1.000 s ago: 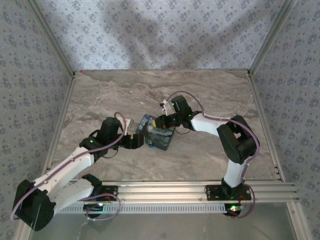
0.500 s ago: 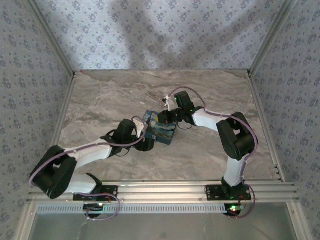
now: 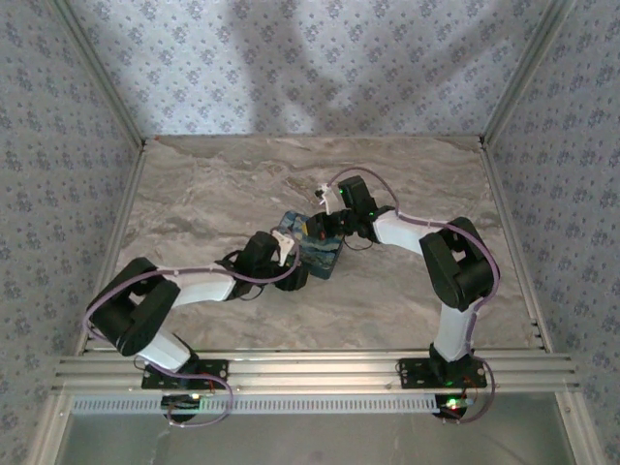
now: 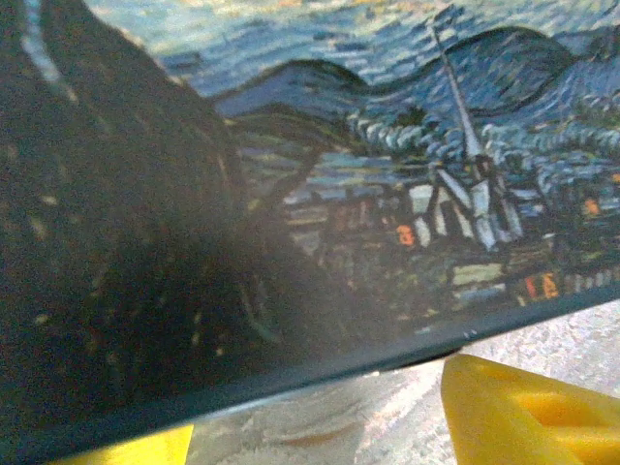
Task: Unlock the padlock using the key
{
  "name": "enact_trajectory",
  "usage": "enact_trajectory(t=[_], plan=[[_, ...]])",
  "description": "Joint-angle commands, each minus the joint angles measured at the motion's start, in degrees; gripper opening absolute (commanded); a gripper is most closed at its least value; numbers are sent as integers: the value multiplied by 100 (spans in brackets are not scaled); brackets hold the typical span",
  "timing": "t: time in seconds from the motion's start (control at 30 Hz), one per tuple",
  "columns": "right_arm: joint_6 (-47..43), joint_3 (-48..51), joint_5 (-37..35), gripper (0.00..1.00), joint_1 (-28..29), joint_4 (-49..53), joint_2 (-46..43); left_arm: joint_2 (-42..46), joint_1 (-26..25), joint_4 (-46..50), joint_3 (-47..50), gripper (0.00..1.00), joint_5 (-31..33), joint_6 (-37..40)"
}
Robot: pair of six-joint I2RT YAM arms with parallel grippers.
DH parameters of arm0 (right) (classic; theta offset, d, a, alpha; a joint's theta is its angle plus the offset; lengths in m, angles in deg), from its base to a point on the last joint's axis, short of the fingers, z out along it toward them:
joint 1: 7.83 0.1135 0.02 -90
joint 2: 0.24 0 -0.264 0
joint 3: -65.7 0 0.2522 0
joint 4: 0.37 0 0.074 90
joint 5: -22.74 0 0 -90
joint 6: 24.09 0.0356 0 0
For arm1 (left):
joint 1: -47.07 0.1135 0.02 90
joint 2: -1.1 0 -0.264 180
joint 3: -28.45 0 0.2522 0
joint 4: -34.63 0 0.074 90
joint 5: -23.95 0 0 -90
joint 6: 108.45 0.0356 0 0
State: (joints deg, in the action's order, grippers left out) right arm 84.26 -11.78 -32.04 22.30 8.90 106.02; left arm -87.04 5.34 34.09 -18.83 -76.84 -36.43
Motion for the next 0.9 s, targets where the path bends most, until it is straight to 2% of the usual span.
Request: enact_trajectory(t=[0.0, 0.47, 0.87], plan=[[-89, 159, -516, 0, -3, 818, 360, -212, -135, -369, -246, 64, 96, 215], [-95, 88, -586, 0, 94, 888, 369, -551, -186, -310, -542, 47, 418, 102], [-43, 88, -666, 0, 177, 948, 352, -695, -317, -125, -759, 44, 1089, -70]])
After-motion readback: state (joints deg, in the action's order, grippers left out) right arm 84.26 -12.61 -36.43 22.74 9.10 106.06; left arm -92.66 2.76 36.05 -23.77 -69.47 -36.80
